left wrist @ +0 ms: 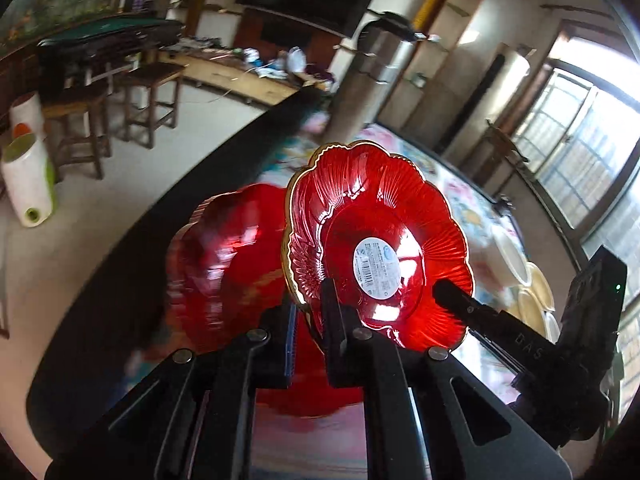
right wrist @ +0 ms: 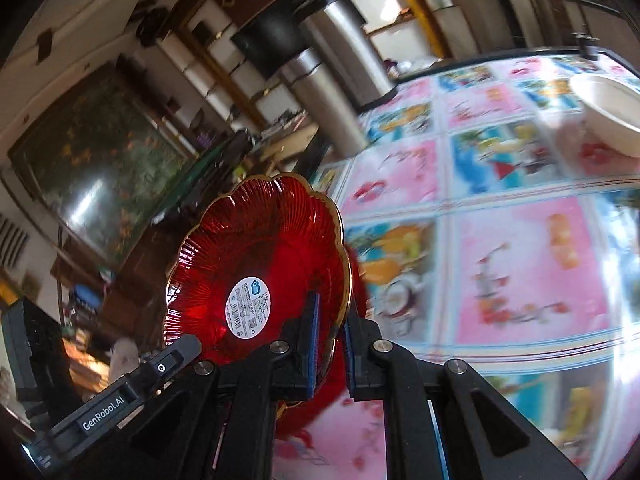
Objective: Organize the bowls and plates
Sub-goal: 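Carry the red plate onto the red plate stack and open both tools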
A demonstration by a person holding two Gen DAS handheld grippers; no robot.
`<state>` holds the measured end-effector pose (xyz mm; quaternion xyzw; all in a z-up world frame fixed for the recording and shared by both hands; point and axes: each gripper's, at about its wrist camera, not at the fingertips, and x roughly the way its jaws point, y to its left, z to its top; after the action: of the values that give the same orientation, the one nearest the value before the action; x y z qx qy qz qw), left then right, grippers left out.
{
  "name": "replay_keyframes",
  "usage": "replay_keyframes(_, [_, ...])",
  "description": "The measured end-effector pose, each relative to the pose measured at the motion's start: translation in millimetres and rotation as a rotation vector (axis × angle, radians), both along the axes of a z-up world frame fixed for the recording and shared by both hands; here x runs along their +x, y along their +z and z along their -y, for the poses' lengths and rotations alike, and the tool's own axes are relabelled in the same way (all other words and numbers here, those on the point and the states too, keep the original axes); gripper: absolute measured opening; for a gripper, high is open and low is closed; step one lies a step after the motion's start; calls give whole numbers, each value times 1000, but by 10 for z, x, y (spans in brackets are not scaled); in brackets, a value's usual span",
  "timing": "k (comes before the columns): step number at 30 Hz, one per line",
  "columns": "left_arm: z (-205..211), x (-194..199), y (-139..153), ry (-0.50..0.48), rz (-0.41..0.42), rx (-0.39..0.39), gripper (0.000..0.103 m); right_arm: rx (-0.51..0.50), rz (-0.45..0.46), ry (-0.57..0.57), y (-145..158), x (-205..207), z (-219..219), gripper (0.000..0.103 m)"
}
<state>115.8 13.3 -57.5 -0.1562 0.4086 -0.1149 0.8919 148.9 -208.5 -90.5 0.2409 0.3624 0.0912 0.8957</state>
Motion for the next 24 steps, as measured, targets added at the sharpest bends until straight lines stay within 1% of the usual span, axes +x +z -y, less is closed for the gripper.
replay_keyframes(4, [-129, 49, -183, 24, -38, 16, 9, -24, -43, 21, -159, 96, -175, 11])
replay_keyframes(9, [-175, 131, -338, 25, -70, 30, 10, -41, -78, 23, -294, 146, -216, 11])
replay_keyframes(16, [-193, 119, -378, 27, -71, 47, 11, -69, -77, 22, -323, 174, -291, 11])
replay_keyframes(20, [-192, 136, -396, 30, -76, 58, 11, -127, -73, 19, -304, 182, -375, 13])
replay_keyframes(24, [-155, 116, -372, 36, -65, 103, 13, -183, -67, 13, -289, 176, -452, 17])
